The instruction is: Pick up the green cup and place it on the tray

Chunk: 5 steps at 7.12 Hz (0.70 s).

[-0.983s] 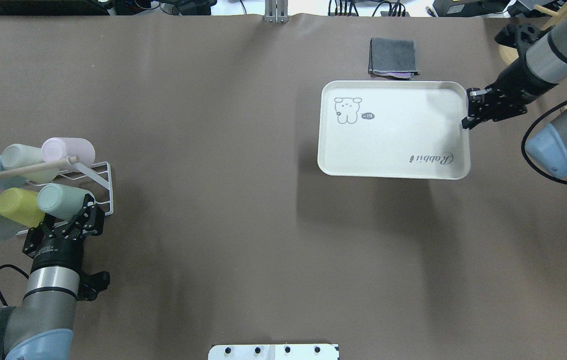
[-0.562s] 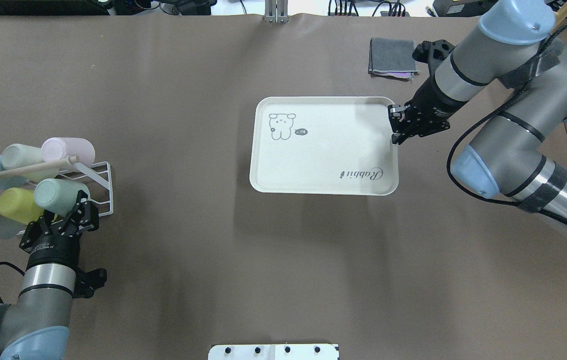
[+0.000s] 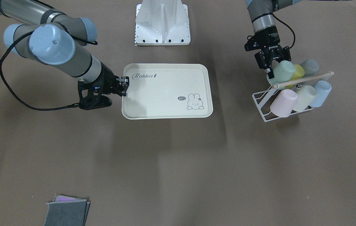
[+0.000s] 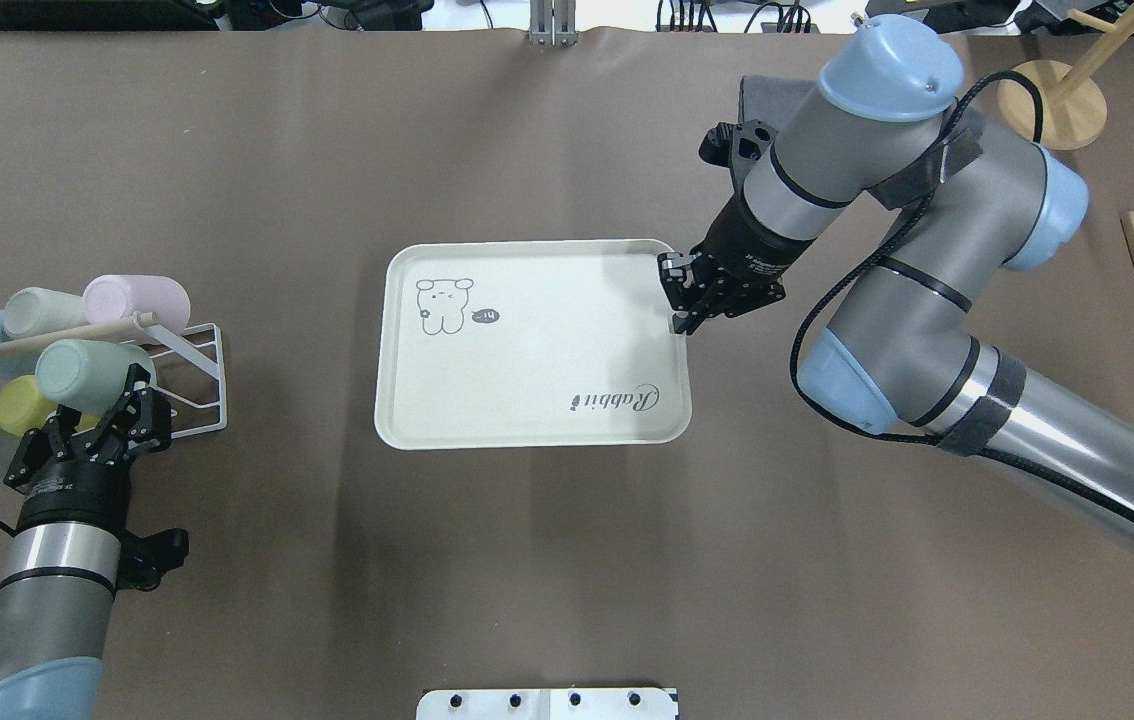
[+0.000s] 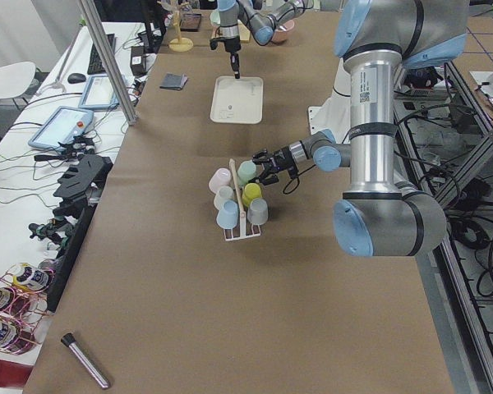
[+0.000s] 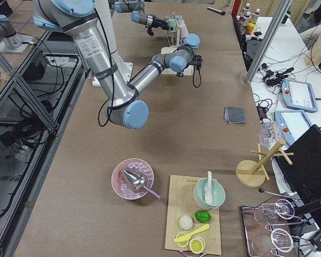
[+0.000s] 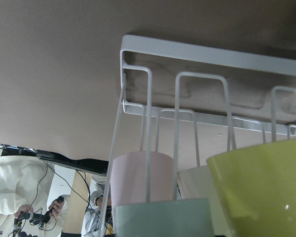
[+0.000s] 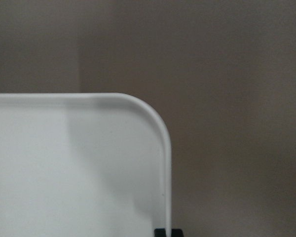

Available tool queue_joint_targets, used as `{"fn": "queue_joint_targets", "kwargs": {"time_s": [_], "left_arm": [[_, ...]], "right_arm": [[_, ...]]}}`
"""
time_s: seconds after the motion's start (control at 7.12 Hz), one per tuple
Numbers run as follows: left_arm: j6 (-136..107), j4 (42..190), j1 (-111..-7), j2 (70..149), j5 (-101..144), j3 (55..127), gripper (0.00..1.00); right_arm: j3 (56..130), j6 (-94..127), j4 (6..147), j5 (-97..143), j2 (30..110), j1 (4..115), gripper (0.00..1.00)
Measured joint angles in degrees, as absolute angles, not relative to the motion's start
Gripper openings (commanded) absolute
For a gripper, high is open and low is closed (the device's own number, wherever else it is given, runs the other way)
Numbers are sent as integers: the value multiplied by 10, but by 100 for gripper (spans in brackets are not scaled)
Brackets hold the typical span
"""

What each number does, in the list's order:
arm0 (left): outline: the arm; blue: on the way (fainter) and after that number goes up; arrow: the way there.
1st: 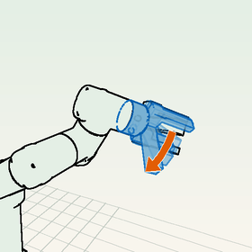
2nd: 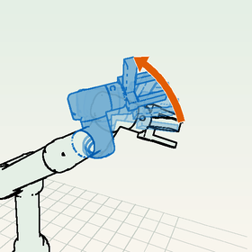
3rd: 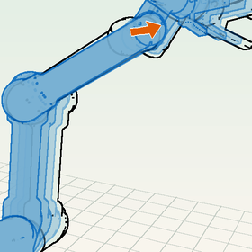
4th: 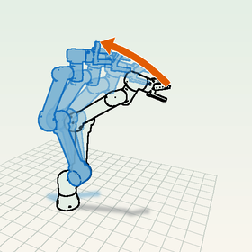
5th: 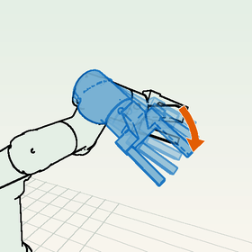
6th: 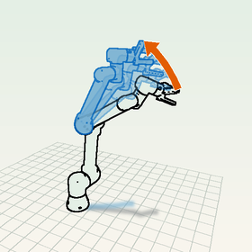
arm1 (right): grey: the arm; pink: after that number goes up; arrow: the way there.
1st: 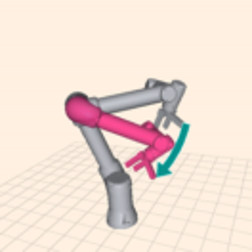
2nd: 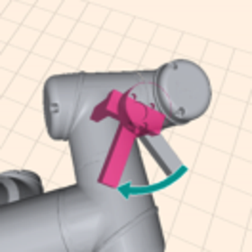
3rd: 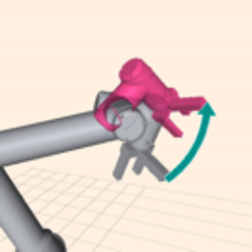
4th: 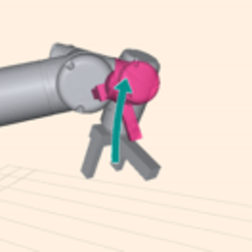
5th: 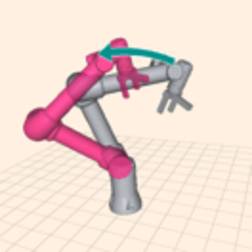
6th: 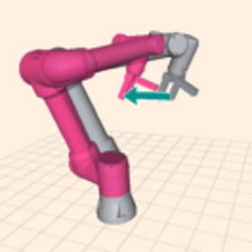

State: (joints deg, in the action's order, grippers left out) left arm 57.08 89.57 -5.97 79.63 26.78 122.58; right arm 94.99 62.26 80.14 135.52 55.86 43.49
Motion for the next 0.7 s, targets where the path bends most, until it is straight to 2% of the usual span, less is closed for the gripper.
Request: {"fn": "queue_joint_targets", "kwargs": {"time_s": [0.7], "left_arm": [[571, 896, -60, 734, 249, 1321, 22]], "right_arm": [[844, 636, 713, 1335, 517, 395, 0]]}}
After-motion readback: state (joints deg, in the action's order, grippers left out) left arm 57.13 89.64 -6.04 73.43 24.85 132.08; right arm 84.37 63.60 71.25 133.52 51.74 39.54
